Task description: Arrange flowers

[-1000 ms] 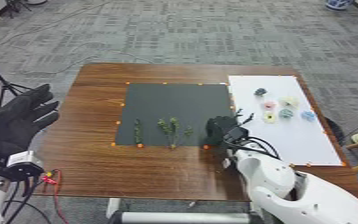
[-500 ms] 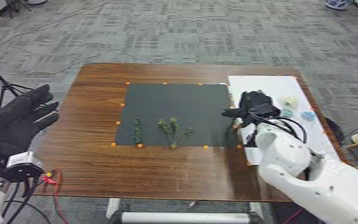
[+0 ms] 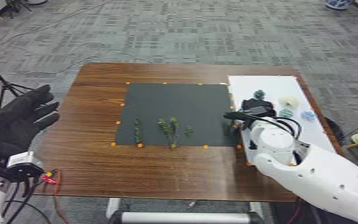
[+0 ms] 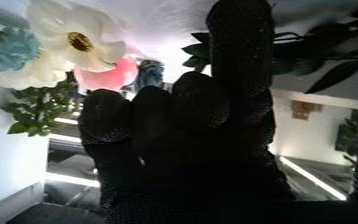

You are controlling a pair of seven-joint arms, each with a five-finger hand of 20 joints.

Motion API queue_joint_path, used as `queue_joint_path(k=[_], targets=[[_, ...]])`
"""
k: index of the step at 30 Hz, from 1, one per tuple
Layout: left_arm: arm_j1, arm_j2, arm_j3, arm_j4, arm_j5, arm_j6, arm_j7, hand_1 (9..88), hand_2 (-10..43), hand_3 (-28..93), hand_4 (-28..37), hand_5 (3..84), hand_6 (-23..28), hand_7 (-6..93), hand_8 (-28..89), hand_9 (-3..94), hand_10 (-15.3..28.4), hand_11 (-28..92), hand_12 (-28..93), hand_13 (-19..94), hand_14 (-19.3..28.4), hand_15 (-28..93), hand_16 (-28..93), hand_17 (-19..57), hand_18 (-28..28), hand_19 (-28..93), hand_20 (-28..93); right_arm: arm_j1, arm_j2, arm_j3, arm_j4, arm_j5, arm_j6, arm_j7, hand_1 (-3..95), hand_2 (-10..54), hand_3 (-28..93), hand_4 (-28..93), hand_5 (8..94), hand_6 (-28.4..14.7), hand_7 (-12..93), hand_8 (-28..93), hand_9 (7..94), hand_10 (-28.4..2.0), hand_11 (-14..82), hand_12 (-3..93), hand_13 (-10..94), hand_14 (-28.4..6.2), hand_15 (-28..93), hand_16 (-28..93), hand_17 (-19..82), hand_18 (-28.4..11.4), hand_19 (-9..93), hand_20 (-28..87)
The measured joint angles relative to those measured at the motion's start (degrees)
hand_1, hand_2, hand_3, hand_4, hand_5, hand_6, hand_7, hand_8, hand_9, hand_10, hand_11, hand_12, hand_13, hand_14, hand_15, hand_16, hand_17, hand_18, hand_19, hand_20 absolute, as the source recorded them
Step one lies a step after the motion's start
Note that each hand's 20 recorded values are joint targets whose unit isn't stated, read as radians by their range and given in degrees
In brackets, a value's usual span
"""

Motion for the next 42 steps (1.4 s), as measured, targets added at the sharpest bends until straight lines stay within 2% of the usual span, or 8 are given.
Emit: queue_joint_path(k=[5,9,18,22,24,28,36,42], targets=[[0.0,0.00,0.00,0.00,0.00,0.00,0.00,24.1,-3.3,70,-26.5,27.6,2.9,21.4,-10,19.4,10.3,26,21,11,13.2,48,-4,-9.9,19.4,40,12,0.8,-0.8,0.1,1.2,1.5,0.2,-0.3,-2.6,11.0,60,-28,79.1,-2.0,47,-9,71.0,-14.2,63.3,61.5,63,-18.1,84,56,33,-27.5,93,61],[0.0,0.00,0.01,0.00,0.00,0.00,0.00,24.0,-3.2,69,-26.4,27.6,2.9,21.4,-10,19.4,10.3,26,21,11,13.2,48,-4,-9.9,19.4,40,12,1.1,-1.3,0.1,1.8,1.8,1.6,-1.3,-2.0,8.9,69,-28,76.9,-2.1,47,-9,69.0,-14.4,63.3,61.0,62,-18.3,84,56,31,-27.1,92,60],[-0.1,0.00,0.09,0.03,-0.02,-0.02,-0.02,24.0,-3.3,70,-26.4,27.7,2.9,21.4,-10,19.4,10.3,26,21,11,13.2,48,-4,-9.9,19.4,40,12,1.2,-2.1,-0.5,1.8,0.8,3.7,-8.0,18.1,-8.5,78,-28,70.2,-1.4,48,-12,63.6,-14.3,63.7,59.9,60,-16.8,83,55,30,-24.9,88,59],[-0.2,0.03,0.14,0.04,-0.02,-0.02,-0.05,24.0,-3.3,70,-26.4,27.7,2.9,21.3,-10,19.4,10.3,26,21,11,13.1,48,-4,-9.9,19.4,40,12,1.4,-2.8,-1.7,1.6,-1.0,4.9,-8.7,27.3,-9.5,78,-28,69.8,-0.8,49,-13,63.9,-13.6,64.3,58.9,60,-15.5,83,54,30,-24.4,88,59],[-0.2,0.04,0.18,0.04,-0.02,-0.02,-0.05,24.0,-3.2,69,-26.5,27.7,2.9,21.3,-10,19.4,10.3,26,21,11,13.2,48,-4,-9.9,19.4,40,12,1.3,-3.1,-1.7,1.5,-1.8,4.1,-8.6,33.4,-9.5,77,-28,71.9,-0.4,47,9,66.9,-12.8,64.4,58.8,61,-14.5,83,54,32,-24.3,89,58],[-0.2,0.04,0.19,0.05,-0.02,-0.01,-0.06,24.0,-3.2,69,-26.3,27.7,2.9,21.3,-10,19.4,10.3,26,21,11,13.1,48,-4,-9.9,19.4,40,12,1.1,-3.5,-1.0,0.7,-2.7,-0.3,-8.5,42.2,-9.5,76,-28,75.5,0.1,48,17,70.9,-11.7,65.2,58.5,64,-13.5,83,55,34,-24.4,90,58],[-0.2,0.04,0.34,0.05,-0.02,0.00,-0.07,24.1,-3.1,69,-26.4,27.7,2.9,21.4,-10,19.4,10.3,26,21,11,13.1,48,-4,-9.9,19.4,40,12,0.8,-3.9,-1.5,-0.2,-2.6,-0.2,-9.1,40.5,-9.5,83,-21,80.0,0.8,50,23,76.6,-11.1,67.4,60.5,70,-12.9,85,56,39,-25.3,93,61],[-0.2,0.02,0.54,0.05,-0.02,0.00,-0.04,24.1,-3.1,69,-26.3,27.7,2.9,21.4,-10,19.4,10.3,26,21,11,13.2,48,-4,-9.9,19.4,40,12,-0.3,-3.7,-3.5,0.3,-1.3,9.9,-9.9,38.4,-9.5,84,-17,82.9,2.2,49,25,80.6,-9.9,67.9,60.2,75,-11.7,85,56,44,-25.0,93,65]])
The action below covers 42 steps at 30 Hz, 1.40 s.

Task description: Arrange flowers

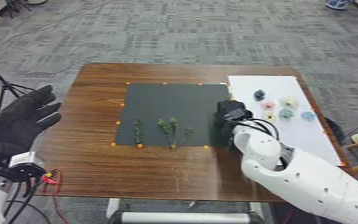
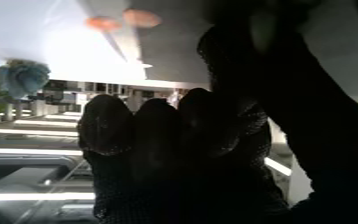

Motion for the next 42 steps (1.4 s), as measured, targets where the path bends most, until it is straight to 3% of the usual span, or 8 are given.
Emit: queue_joint_path(k=[3,12,26,42], targets=[[0.0,0.00,0.03,0.00,0.00,0.00,0.00,24.1,-3.1,69,-26.3,27.7,2.9,21.5,-10,19.4,10.3,26,21,11,13.2,48,-4,-9.9,19.4,40,12,-0.5,-0.2,0.0,0.0,1.2,2.6,0.1,38.0,-9.5,84,-17,83.5,2.4,49,25,81.6,-9.6,67.4,60.3,76,-11.3,85,55,45,-24.8,93,65],[-0.3,0.00,0.39,0.00,0.00,0.00,-0.03,24.2,-3.1,69,-26.3,27.7,2.9,21.4,-10,19.4,10.4,26,21,11,13.2,48,-4,-9.9,19.4,40,12,-0.5,-3.6,0.8,1.2,2.3,2.6,3.8,37.9,-9.5,84,-17,83.9,2.1,48,26,81.9,-9.5,66.8,61.3,76,-11.2,85,56,46,-24.9,93,66],[-0.4,0.02,0.41,0.01,0.00,0.00,-0.07,24.1,-3.2,70,-26.5,27.7,2.9,21.3,-10,19.4,10.3,26,21,11,13.2,48,-4,-9.9,19.4,40,12,-2.2,-6.2,1.5,-0.1,2.3,3.2,3.6,38.7,-9.5,84,-18,84.5,1.9,46,25,81.9,-9.3,65.8,60.7,76,-11.3,85,56,46,-24.7,93,66],[-0.5,0.02,0.60,0.06,0.00,-0.02,-0.11,24.1,-3.1,69,-26.4,27.7,2.9,21.3,-10,19.3,10.4,26,21,11,13.2,48,-4,-9.9,19.4,40,12,0.1,-9.3,-0.9,2.5,0.4,4.0,4.9,38.5,-9.5,83,-18,83.9,1.8,45,25,80.2,-9.4,65.0,60.2,75,-11.4,84,57,45,-24.3,93,66]])
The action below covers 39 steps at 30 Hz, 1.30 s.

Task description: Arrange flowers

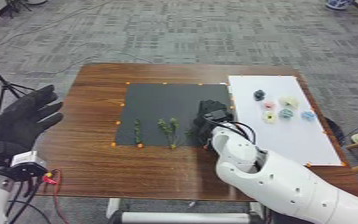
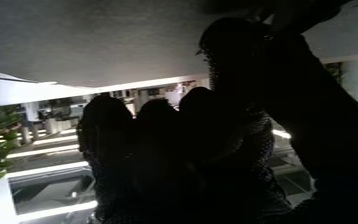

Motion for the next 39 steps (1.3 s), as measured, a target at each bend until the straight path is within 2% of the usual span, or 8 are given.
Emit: queue_joint_path(k=[21,23,25,26,33,39], targets=[[0.0,-0.02,0.02,0.04,0.00,0.00,-0.04,24.1,-3.1,70,-26.5,27.7,2.9,21.3,-10,19.4,10.3,26,21,11,13.2,48,-4,-9.9,19.4,40,12,0.6,1.1,-0.6,0.2,-1.0,-0.5,0.1,37.1,-9.5,83,-19,83.5,1.9,45,23,79.5,-9.5,65.4,60.1,74,-11.6,84,56,44,-24.4,93,66],[0.0,-0.02,0.02,0.05,0.00,0.00,-0.06,24.0,-3.2,70,-26.5,27.7,2.9,21.3,-10,19.4,10.3,26,21,11,13.2,48,-4,-9.9,19.4,40,12,0.5,1.1,-0.3,0.2,-1.0,-0.8,0.0,30.5,-8.8,84,-20,83.2,1.7,47,15,78.9,-9.6,65.3,60.8,74,-11.8,84,57,44,-24.5,93,66],[0.0,-0.02,0.02,0.06,0.00,0.00,-0.07,24.0,-3.2,70,-26.5,27.7,2.9,21.3,-10,19.4,10.3,26,21,11,13.1,48,-4,-9.9,19.4,40,12,0.1,1.1,0.3,0.2,-1.2,-1.4,0.0,26.9,-7.9,84,-19,83.3,1.4,51,-4,78.2,-9.8,65.5,60.8,74,-11.9,84,57,43,-24.7,93,66],[0.0,-0.02,0.02,0.06,0.00,0.00,-0.07,23.9,-3.2,70,-26.5,27.7,2.9,21.2,-10,19.4,10.3,26,21,11,13.1,48,-4,-9.9,19.4,40,12,0.0,1.1,0.5,0.2,-1.3,-1.8,0.0,25.7,-7.6,84,-19,83.2,1.4,51,-7,78.1,-9.8,65.5,60.7,74,-12.0,84,57,43,-24.8,93,66],[0.0,-0.02,0.02,0.08,0.00,0.00,-0.08,24.1,-3.1,70,-26.6,27.8,2.9,21.2,-10,19.4,10.4,26,21,11,13.2,48,-4,-9.9,19.4,40,12,0.0,1.3,0.8,0.1,-2.1,-3.4,0.1,21.1,-7.3,81,-20,83.0,1.1,51,-8,77.8,-10.2,65.5,60.6,73,-12.5,85,57,43,-25.0,93,66],[0.0,-0.02,-0.01,0.08,0.00,0.00,-0.08,24.0,-3.1,70,-26.4,27.7,2.9,21.2,-10,19.4,10.4,26,21,11,13.1,48,-4,-9.9,19.4,40,12,0.1,1.5,0.8,-0.1,-2.2,-3.8,0.1,22.4,-7.7,82,-20,81.7,0.7,50,-8,77.0,-10.5,65.2,60.9,72,-13.0,85,57,41,-25.2,93,65]])
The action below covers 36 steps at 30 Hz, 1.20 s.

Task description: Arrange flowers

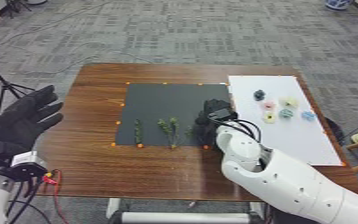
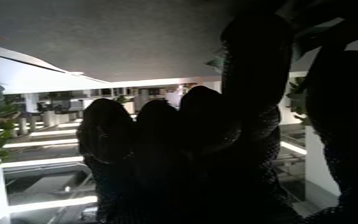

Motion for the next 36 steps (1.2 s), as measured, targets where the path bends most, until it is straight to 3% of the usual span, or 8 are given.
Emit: queue_joint_path(k=[8,13,18,21,23,27,32,36], targets=[[0.0,-0.09,-0.04,-0.02,0.00,0.00,0.01,24.2,-3.0,69,-26.5,27.7,2.9,21.3,-10,19.4,10.3,26,21,11,13.2,48,-4,-9.9,19.3,40,12,-0.3,1.1,0.3,-1.7,-0.3,-0.9,-0.1,19.6,-6.4,80,-22,77.1,-0.6,47,-9,75.3,-11.3,64.3,61.5,70,-13.7,84,57,39,-25.2,93,64],[0.0,-0.10,-0.04,-0.02,0.00,0.00,0.01,24.1,-3.0,69,-26.5,27.7,2.9,21.4,-10,19.4,10.4,26,21,11,13.2,48,-4,-9.9,19.3,40,12,-0.6,2.8,0.6,-3.7,-1.1,-0.9,0.2,16.1,-4.0,78,-22,70.5,-1.3,31,-9,72.3,-12.8,62.2,60.8,67,-14.2,83,56,37,-25.1,93,61],[0.0,-0.07,-0.04,-0.02,0.00,0.00,-0.01,24.1,-3.1,69,-26.4,27.7,2.9,21.3,-10,19.4,10.4,26,21,11,13.2,48,-4,-9.9,19.3,40,12,-2.7,5.8,4.1,-8.5,-0.5,-1.0,1.1,11.4,-2.5,74,-23,62.4,-6.4,14,-7,67.9,-15.8,56.1,55.9,63,-15.9,79,54,34,-25.9,92,57],[0.0,-0.08,-0.16,-0.02,0.00,0.00,-0.02,24.0,-3.1,69,-26.4,27.7,2.9,21.3,-10,19.4,10.4,26,21,11,13.2,48,-4,-9.9,19.3,40,12,-6.9,7.3,12.1,-13.0,2.9,-3.0,1.3,11.0,-3.2,74,-23,52.1,-9.5,10,-5,59.7,-16.9,40.9,40.0,59,-17.4,77,48,32,-26.2,91,57],[0.1,-0.09,-0.31,-0.04,0.00,0.00,-0.02,24.0,-3.1,70,-26.4,27.7,2.9,21.2,-10,19.4,10.3,26,21,11,13.2,48,-4,-9.9,19.3,40,12,-9.9,8.2,18.1,-15.7,6.0,-5.8,1.1,14.1,-5.8,76,-23,43.5,-10.8,10,-5,49.2,-17.6,23.8,27.4,52,-18.6,76,43,29,-26.3,90,58],[0.5,-0.13,-0.62,-0.08,0.00,0.00,0.01,24.1,-3.1,69,-26.5,27.7,2.9,21.2,-10,19.4,10.3,26,21,11,13.2,48,-4,-9.9,19.3,40,12,-11.7,11.8,20.8,-15.7,5.9,-4.4,0.8,21.1,-9.4,82,-27,31.8,-10.6,10,-6,33.3,-15.2,10.8,21.1,43,-17.8,79,31,22,-25.6,81,57],[0.6,-0.13,-0.67,-0.08,0.00,-0.08,0.03,24.1,-3.1,69,-26.4,27.7,2.9,21.2,-10,19.4,10.3,26,21,11,13.2,48,-4,-9.9,19.3,40,12,-11.4,17.4,17.2,-9.9,-0.5,9.3,1.6,25.9,-9.5,85,-28,31.6,-9.0,12,-7,33.7,-13.1,10.3,19.6,42,-16.6,80,30,21,-25.0,80,57],[0.6,-0.13,-0.76,-0.08,0.00,-0.10,0.04,24.1,-3.0,69,-26.4,27.7,2.9,21.3,-10,19.4,10.3,26,21,11,13.2,48,-4,-9.9,19.3,40,12,-13.3,20.4,20.3,-9.2,-0.5,3.5,1.7,27.0,-9.5,84,-28,37.3,-6.6,16,-9,39.9,-10.8,12.6,18.5,45,-15.7,80,29,21,-24.5,80,58]])
